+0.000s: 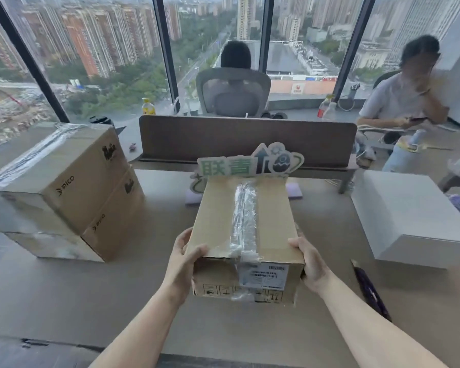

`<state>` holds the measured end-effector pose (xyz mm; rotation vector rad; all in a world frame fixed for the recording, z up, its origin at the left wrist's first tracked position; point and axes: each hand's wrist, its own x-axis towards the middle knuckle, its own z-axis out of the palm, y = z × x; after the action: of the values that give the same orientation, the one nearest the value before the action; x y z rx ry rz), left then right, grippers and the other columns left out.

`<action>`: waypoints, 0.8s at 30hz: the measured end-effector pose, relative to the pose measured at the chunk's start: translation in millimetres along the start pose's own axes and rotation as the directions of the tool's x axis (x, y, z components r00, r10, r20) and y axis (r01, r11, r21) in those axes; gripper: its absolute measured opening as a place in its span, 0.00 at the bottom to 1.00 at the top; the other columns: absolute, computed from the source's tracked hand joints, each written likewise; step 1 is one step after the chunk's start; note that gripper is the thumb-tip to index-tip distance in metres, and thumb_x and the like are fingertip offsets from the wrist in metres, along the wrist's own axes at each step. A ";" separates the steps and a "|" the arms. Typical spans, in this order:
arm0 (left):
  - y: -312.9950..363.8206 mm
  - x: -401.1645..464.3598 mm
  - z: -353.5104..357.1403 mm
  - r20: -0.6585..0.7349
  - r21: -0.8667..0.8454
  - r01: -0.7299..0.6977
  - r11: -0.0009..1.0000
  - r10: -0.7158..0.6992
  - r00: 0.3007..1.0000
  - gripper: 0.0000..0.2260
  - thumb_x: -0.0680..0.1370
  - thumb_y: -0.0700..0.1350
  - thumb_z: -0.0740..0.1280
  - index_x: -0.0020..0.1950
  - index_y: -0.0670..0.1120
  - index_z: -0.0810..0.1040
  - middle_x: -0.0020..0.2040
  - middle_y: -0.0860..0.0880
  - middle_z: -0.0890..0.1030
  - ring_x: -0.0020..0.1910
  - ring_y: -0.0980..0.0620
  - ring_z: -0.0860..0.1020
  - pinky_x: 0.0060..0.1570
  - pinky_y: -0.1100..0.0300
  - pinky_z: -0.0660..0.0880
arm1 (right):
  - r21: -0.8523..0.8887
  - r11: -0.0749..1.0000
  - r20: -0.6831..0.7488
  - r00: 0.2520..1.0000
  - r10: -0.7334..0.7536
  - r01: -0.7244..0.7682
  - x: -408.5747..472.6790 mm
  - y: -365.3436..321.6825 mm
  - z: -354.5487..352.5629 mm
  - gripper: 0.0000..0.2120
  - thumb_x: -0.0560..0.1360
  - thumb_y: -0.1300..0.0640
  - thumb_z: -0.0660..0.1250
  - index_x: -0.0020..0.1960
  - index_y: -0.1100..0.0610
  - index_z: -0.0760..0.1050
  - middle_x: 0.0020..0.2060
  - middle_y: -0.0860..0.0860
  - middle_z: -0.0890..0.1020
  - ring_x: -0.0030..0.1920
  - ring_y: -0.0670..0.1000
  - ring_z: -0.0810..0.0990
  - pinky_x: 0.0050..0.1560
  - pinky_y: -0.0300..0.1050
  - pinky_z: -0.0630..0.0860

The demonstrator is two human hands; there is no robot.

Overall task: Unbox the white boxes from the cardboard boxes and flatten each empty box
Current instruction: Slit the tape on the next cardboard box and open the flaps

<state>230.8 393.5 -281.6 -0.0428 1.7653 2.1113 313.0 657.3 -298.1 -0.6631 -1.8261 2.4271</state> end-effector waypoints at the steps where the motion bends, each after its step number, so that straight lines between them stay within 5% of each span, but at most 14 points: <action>1: -6.9 -1.1 -1.3 -0.005 0.008 0.026 1.000 -0.026 1.000 0.37 0.57 0.50 0.74 0.65 0.51 0.71 0.51 0.51 0.85 0.48 0.52 0.83 0.45 0.58 0.78 | 0.007 1.000 0.007 1.000 -0.006 0.006 -1.4 5.6 -1.4 0.30 0.70 0.54 0.60 0.72 0.53 0.68 0.58 0.58 0.82 0.53 0.56 0.82 0.43 0.44 0.78; 7: -45.6 -6.0 -15.7 -0.047 0.087 0.144 0.986 -0.141 0.989 0.31 0.60 0.39 0.69 0.64 0.51 0.70 0.56 0.43 0.82 0.48 0.48 0.81 0.45 0.56 0.75 | -0.032 0.999 -0.023 1.000 0.020 -0.020 -11.0 31.7 -1.6 0.29 0.66 0.59 0.59 0.66 0.43 0.70 0.52 0.47 0.85 0.49 0.48 0.83 0.43 0.40 0.79; 11: -47.7 -2.3 -15.1 -0.090 0.162 0.134 0.978 -0.121 0.989 0.29 0.61 0.41 0.66 0.63 0.49 0.69 0.56 0.45 0.80 0.52 0.48 0.79 0.48 0.56 0.74 | -0.037 0.999 -0.065 0.997 0.028 -0.030 -14.9 49.3 3.6 0.26 0.71 0.57 0.63 0.66 0.40 0.67 0.52 0.44 0.85 0.51 0.46 0.83 0.47 0.39 0.78; 14: -40.0 2.1 -11.0 -0.148 0.306 0.124 0.944 -0.082 0.986 0.30 0.62 0.46 0.65 0.65 0.49 0.69 0.57 0.45 0.78 0.52 0.50 0.78 0.50 0.56 0.73 | -0.079 0.995 -0.101 0.994 0.046 -0.054 -15.7 59.2 -1.4 0.23 0.82 0.53 0.61 0.74 0.43 0.61 0.66 0.42 0.77 0.62 0.40 0.76 0.63 0.41 0.72; 17: -23.6 19.0 -1.1 -0.135 0.461 0.086 0.883 -0.025 0.990 0.30 0.70 0.48 0.67 0.71 0.49 0.65 0.58 0.46 0.76 0.51 0.51 0.77 0.46 0.59 0.71 | -0.260 0.961 -0.285 0.958 0.019 -0.096 -11.7 57.6 -31.6 0.26 0.83 0.50 0.61 0.78 0.51 0.59 0.73 0.45 0.67 0.72 0.43 0.66 0.71 0.41 0.60; 21: -5.8 58.2 16.8 -0.006 0.743 -0.117 0.659 0.182 0.983 0.26 0.75 0.47 0.66 0.73 0.49 0.66 0.64 0.46 0.73 0.62 0.48 0.72 0.60 0.52 0.71 | -0.587 0.698 -0.568 0.823 0.007 -0.411 -11.8 61.5 -100.4 0.27 0.81 0.55 0.61 0.78 0.55 0.61 0.73 0.55 0.69 0.71 0.58 0.70 0.68 0.49 0.67; 24: -5.3 74.9 37.0 0.115 0.881 -0.177 0.439 0.164 0.980 0.24 0.79 0.49 0.64 0.75 0.51 0.66 0.74 0.46 0.65 0.73 0.44 0.61 0.71 0.48 0.62 | -0.683 0.503 -0.627 0.779 -0.031 -0.530 -10.6 67.8 -137.3 0.26 0.78 0.57 0.60 0.76 0.57 0.63 0.72 0.58 0.68 0.68 0.62 0.69 0.65 0.52 0.68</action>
<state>171.4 449.8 -298.8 0.4601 2.7350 0.9783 386.2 758.3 -387.5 -1.6120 -2.6058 0.9532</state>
